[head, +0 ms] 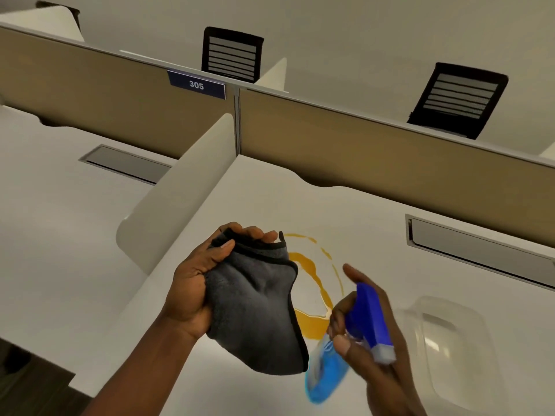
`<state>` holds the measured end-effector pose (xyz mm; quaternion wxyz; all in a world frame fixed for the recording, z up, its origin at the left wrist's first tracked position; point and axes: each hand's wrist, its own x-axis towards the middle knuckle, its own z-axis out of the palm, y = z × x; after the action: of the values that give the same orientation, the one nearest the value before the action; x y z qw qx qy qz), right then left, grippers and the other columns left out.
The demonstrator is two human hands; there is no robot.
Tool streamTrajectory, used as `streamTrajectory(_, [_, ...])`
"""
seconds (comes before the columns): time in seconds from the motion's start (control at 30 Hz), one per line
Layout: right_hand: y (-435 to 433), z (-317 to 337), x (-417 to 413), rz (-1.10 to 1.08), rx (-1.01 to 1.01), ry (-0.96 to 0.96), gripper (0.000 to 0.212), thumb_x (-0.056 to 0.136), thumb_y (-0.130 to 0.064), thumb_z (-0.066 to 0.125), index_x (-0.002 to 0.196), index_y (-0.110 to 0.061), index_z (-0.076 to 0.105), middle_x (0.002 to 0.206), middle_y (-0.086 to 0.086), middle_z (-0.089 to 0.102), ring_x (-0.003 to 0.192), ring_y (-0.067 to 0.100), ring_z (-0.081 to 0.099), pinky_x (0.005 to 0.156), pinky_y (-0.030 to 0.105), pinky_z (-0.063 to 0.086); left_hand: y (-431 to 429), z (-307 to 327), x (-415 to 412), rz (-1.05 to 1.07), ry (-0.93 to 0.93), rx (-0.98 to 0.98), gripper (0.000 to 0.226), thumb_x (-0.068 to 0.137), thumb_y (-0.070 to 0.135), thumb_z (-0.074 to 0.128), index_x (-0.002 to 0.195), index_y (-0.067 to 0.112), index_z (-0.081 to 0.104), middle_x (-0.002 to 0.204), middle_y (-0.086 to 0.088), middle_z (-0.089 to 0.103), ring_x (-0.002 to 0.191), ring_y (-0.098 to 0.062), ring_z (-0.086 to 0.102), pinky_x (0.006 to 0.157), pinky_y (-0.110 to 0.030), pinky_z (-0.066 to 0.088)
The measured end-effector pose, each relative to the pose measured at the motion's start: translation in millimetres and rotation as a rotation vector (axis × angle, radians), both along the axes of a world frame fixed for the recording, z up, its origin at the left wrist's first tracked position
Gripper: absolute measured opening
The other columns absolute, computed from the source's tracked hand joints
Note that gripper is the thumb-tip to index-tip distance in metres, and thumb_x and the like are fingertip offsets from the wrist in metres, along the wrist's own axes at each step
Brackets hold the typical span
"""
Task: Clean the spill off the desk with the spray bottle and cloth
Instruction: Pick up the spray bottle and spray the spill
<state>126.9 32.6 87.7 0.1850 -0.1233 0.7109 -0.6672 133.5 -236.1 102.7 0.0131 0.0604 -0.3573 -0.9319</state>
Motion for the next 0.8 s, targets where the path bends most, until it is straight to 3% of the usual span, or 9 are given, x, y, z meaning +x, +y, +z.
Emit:
streamTrajectory(0.07, [-21.8,-0.8,7.1,-0.12,0.073,0.124,0.092,0.053,-0.066,0.089,0.132,-0.038,0.051,0.091,-0.004,0.07,0.078,0.023,0.069,0.079,0.031,0.063,-7.4,-1.7,6.1,0.03,0.015,-0.001,0.024,0.093,0.021,0.072,0.115,0.012,0.074,0.124,-0.018,0.075,0.129,-0.045,0.066,0.112,-0.051,0.053])
streamTrajectory(0.13, [-32.6,-14.7,21.4,-0.13,0.099,0.186,0.083,0.051,-0.079,0.082,0.124,-0.056,0.047,0.096,-0.017,0.069,0.088,0.023,0.071,0.082,0.03,0.063,-15.0,0.0,13.3,0.067,-0.001,-0.006,0.023,0.102,0.015,0.053,0.114,0.011,0.073,0.123,-0.018,0.074,0.131,-0.046,0.064,0.115,-0.052,0.05])
streamTrajectory(0.2, [-39.5,-31.0,20.0,-0.091,0.145,0.227,0.071,0.061,-0.071,0.081,0.123,-0.058,0.047,0.099,-0.025,0.067,0.097,0.018,0.07,0.083,0.031,0.061,-25.9,-0.4,19.6,0.104,-0.01,-0.002,0.029,0.104,0.012,0.044,0.112,0.012,0.072,0.121,-0.016,0.074,0.133,-0.046,0.063,0.117,-0.052,0.048])
streamTrajectory(0.3, [-51.7,-45.6,18.9,-0.086,0.131,0.203,0.078,0.058,-0.08,0.078,0.125,-0.064,0.041,0.096,-0.019,0.064,0.094,0.024,0.068,0.087,0.03,0.06,-41.7,4.8,31.4,0.189,-0.003,-0.049,0.031,0.102,0.012,0.043,0.108,0.014,0.073,0.117,-0.013,0.076,0.128,-0.043,0.066,0.116,-0.051,0.05])
streamTrajectory(0.33, [-56.8,-50.7,16.5,-0.082,0.106,0.196,0.081,0.059,-0.078,0.079,0.128,-0.062,0.039,0.096,-0.017,0.063,0.093,0.024,0.067,0.087,0.026,0.059,-46.3,6.9,35.6,0.209,0.005,-0.047,0.03,0.102,0.011,0.043,0.107,0.014,0.073,0.117,-0.013,0.076,0.127,-0.042,0.067,0.114,-0.05,0.051])
streamTrajectory(0.47, [-78.1,-68.5,5.2,-0.026,0.124,0.271,0.081,0.079,-0.03,0.079,0.144,-0.041,0.031,0.1,-0.011,0.061,0.096,0.023,0.066,0.085,0.019,0.055,-65.4,5.8,51.6,0.276,0.012,-0.026,0.028,0.102,0.01,0.044,0.109,0.013,0.07,0.117,-0.013,0.075,0.127,-0.041,0.068,0.113,-0.049,0.052])
streamTrajectory(0.67, [-111.9,-69.7,-6.5,0.07,0.048,0.327,0.087,0.08,-0.017,0.077,0.151,-0.018,0.027,0.107,-0.018,0.057,0.102,0.021,0.064,0.087,0.019,0.055,-76.9,7.6,71.8,0.35,0.013,-0.021,0.027,0.101,0.01,0.044,0.108,0.013,0.07,0.117,-0.013,0.075,0.127,-0.041,0.068,0.112,-0.048,0.053])
streamTrajectory(0.8, [-121.8,-71.5,-5.1,0.13,0.053,0.265,0.091,0.079,-0.02,0.075,0.153,-0.025,0.022,0.118,-0.019,0.054,0.113,0.013,0.06,0.091,0.016,0.054,-82.8,7.3,79.4,0.39,0.006,-0.018,0.028,0.102,0.009,0.044,0.107,0.013,0.071,0.118,-0.014,0.074,0.13,-0.043,0.066,0.116,-0.05,0.05])
